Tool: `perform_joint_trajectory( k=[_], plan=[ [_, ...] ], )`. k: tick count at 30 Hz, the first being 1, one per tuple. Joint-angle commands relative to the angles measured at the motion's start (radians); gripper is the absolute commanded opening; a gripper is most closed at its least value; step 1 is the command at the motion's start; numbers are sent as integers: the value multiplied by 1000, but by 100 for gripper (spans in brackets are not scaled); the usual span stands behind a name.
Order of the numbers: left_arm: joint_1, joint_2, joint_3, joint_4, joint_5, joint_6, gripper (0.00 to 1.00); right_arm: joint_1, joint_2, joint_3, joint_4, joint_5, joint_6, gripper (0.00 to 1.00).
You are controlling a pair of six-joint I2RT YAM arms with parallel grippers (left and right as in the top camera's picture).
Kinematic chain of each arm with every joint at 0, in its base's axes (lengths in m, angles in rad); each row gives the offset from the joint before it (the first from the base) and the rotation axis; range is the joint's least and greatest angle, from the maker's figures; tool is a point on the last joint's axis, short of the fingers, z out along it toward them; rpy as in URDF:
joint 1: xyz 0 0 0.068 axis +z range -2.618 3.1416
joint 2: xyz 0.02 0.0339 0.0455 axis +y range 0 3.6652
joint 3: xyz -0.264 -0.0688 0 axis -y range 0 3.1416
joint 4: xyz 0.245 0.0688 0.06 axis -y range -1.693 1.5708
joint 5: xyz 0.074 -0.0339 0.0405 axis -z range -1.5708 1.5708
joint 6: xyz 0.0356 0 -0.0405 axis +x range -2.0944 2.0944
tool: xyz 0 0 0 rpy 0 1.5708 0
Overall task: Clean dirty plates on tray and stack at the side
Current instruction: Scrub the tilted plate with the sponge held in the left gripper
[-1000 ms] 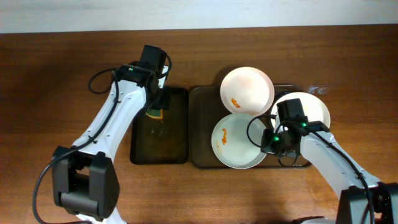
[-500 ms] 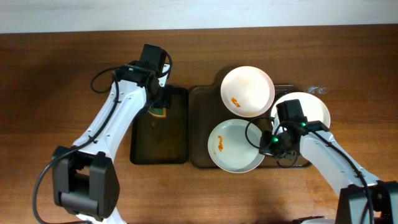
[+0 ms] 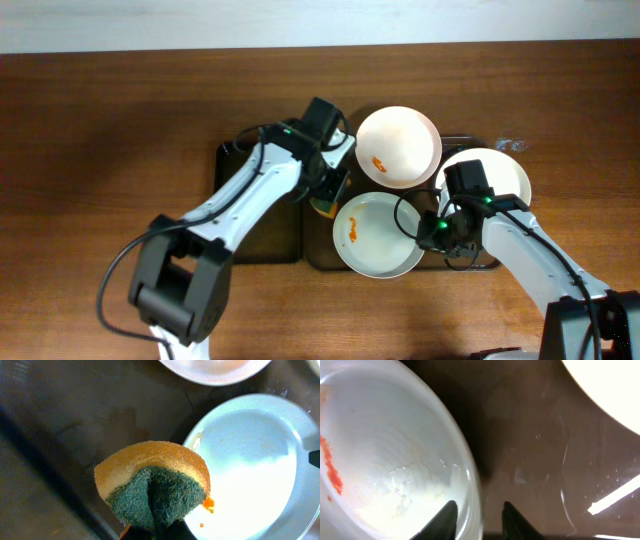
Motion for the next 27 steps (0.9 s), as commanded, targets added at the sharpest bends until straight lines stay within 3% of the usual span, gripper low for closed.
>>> perform_joint_trajectory(
  k=[1,4,6,20,23,27],
  plan=[
    [-13,40,-5,15,54,-10,0,8,22,-3,18,10,-14,32],
    [-17,40,-5,40,83,-10,0,8,57,-3,43,9,-14,31],
    [-17,42,-5,43,82,-10,0,8,76,-3,51,9,-14,4],
    [-108,175,-7,96,47,-14,0,8,76,-4,58,9,-14,5],
    [-108,205,-7,119,-17,-13,0,8,76,-4,58,9,-14,4],
    [-128,216,-10,116,19,-21,0,8,76,-4,56,9,-14,4]
  ],
)
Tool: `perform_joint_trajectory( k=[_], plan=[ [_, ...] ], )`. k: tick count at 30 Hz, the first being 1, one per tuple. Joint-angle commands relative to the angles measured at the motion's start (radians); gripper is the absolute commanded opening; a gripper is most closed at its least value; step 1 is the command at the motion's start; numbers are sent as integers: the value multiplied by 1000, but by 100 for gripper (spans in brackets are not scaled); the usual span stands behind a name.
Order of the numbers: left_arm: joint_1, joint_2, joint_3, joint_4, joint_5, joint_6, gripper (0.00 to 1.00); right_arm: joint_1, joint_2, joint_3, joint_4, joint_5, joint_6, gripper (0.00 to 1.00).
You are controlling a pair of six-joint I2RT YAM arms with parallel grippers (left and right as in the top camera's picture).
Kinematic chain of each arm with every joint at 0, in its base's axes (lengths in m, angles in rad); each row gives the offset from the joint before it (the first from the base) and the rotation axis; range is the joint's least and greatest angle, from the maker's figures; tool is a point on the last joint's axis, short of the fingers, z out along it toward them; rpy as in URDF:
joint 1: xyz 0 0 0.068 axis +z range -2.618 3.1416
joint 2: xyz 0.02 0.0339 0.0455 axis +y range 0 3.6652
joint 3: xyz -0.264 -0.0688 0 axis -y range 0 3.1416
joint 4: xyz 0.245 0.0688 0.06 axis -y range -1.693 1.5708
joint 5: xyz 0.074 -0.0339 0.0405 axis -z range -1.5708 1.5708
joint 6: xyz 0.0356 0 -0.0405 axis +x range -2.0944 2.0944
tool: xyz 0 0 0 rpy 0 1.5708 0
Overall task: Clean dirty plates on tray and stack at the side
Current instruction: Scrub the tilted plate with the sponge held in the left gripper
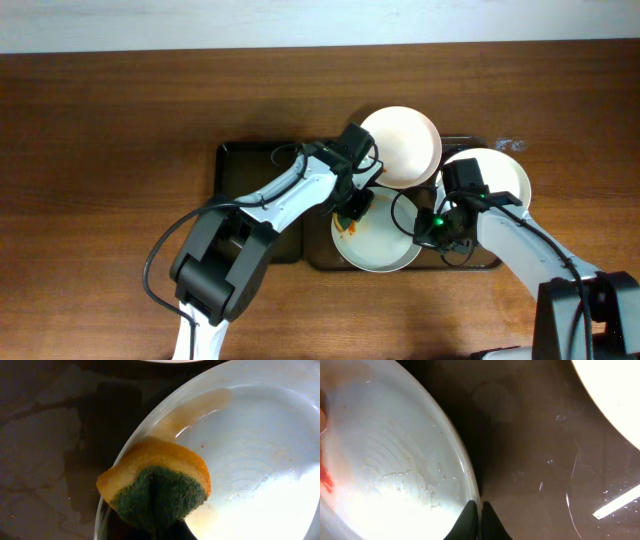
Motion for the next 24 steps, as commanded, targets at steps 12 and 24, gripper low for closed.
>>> perform_joint_trajectory(
  k=[12,24],
  plan=[
    [0,42,8,-39,389,-14,0,8,10,-5,-13,19,-14,5],
    [475,-101,149,-241,335,-14,0,8,10,-5,-26,19,-14,11]
  ],
)
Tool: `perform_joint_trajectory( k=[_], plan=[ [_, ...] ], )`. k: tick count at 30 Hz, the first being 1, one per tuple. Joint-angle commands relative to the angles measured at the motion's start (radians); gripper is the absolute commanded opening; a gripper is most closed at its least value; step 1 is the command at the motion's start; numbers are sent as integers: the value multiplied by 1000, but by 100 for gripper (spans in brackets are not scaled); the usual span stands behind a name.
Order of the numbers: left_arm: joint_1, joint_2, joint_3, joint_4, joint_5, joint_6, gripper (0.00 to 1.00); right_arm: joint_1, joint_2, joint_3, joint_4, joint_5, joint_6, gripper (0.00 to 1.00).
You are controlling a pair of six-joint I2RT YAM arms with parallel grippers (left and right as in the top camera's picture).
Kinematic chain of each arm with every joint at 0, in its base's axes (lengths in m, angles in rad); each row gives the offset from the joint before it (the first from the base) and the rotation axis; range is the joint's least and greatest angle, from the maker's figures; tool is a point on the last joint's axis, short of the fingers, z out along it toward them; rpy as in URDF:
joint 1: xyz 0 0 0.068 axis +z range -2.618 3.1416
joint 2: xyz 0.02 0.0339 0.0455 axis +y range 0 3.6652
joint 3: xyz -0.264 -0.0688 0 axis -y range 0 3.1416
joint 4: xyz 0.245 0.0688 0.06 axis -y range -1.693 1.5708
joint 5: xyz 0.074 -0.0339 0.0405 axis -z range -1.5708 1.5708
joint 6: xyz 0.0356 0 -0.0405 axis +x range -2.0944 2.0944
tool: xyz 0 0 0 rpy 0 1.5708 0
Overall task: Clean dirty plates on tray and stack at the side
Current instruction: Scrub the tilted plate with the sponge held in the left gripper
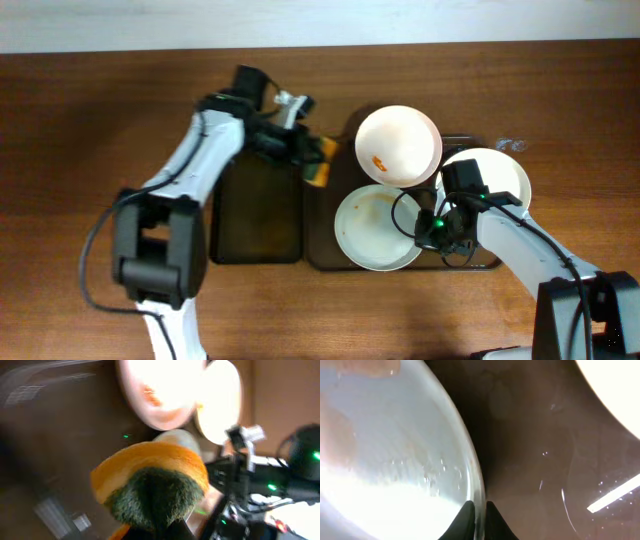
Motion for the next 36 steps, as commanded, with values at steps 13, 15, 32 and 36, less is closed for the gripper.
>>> perform_joint_trajectory(
  k=[13,15,32,36],
  plan=[
    [-47,-39,4,-131,-6,108,0,8,10,-5,-12,13,-10,15],
    [-114,-27,1,-106,-18,107,0,8,10,-5,-12,13,-10,15],
    [-328,64,-261,352,-87,-177,0,8,10,-5,-16,13,-10,15],
    [-328,110,-262,354,-164,-193,0,8,10,-5,-15,13,-10,15]
  ],
)
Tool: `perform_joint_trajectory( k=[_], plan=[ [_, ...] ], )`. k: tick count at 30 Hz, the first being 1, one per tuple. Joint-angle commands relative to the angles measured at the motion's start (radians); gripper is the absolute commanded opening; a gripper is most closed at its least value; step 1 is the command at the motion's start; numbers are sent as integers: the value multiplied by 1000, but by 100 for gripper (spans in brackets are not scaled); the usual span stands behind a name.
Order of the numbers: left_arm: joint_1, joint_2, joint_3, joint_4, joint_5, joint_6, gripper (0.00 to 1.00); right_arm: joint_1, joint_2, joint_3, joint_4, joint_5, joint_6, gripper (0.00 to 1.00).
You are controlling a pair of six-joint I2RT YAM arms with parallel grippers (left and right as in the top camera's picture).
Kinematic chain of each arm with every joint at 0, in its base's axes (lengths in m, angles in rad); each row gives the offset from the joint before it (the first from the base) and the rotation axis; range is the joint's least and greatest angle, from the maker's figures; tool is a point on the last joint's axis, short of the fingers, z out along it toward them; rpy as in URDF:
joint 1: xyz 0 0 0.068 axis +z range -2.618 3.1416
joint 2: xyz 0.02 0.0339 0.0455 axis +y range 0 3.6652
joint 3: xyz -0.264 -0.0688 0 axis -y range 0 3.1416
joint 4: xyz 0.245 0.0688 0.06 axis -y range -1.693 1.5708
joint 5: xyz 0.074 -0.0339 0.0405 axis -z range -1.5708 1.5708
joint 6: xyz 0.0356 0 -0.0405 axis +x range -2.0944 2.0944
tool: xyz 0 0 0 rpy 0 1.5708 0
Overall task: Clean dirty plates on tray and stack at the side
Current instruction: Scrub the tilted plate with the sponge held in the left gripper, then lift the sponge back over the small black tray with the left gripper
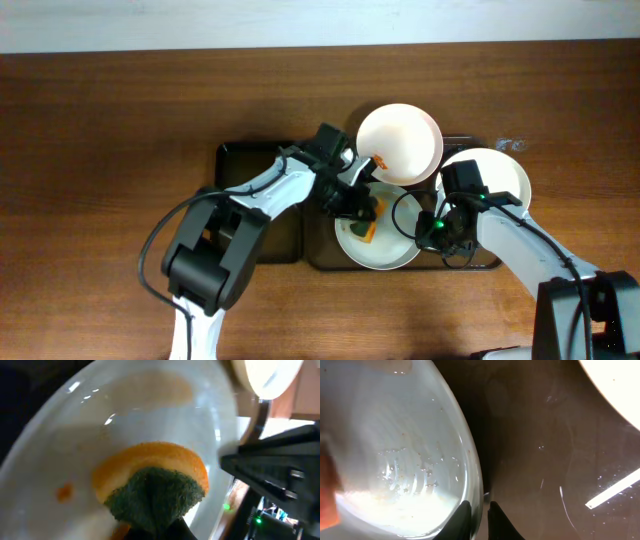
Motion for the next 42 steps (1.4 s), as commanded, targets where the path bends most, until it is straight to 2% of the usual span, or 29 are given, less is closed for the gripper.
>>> perform_joint_trajectory(
  k=[1,5,11,13,17,22,24,28,30,33,35,36,37,38,42],
  plan=[
    [-1,45,-12,2,-108,-26,0,8,9,-4,0,10,-10,15],
    [19,39,-2,-21,-138,-28,0,8,9,-4,0,14,-28,15],
    [21,-48,27,-85,-420,-27,0,8,9,-4,0,13,-28,15],
    [21,-77,27,-106,-470,-28,0,8,9,-4,0,13,-28,15],
    [21,-146,33,-126,-497,-16,0,8,9,-4,0,13,-28,15],
    [21,-357,48,-136,-528,-16,0,8,9,-4,-4,13,-28,15],
    [36,-446,48,-238,-675,-16,0,8,9,-4,-8,13,-28,15],
    [103,-455,43,-418,-824,-17,0,8,9,-4,-10,13,-28,17],
    [163,-441,31,-469,-853,-23,0,8,9,-4,-8,13,-28,17],
    [229,-399,-16,-452,-848,-33,0,8,9,-4,-10,12,-28,18],
    [253,-349,-74,-388,-842,-33,0,8,8,-4,-11,11,-28,17],
    [254,-333,-90,-358,-842,-33,0,8,8,-4,-11,8,-28,16],
    [254,-318,-105,-325,-842,-32,0,8,8,-4,-11,-3,-28,7],
    [254,-291,-115,-285,-844,-32,0,8,8,-4,-13,-17,-28,4],
    [257,-227,-115,-206,-869,-32,0,8,-20,11,-38,-17,-37,4]
  ],
)
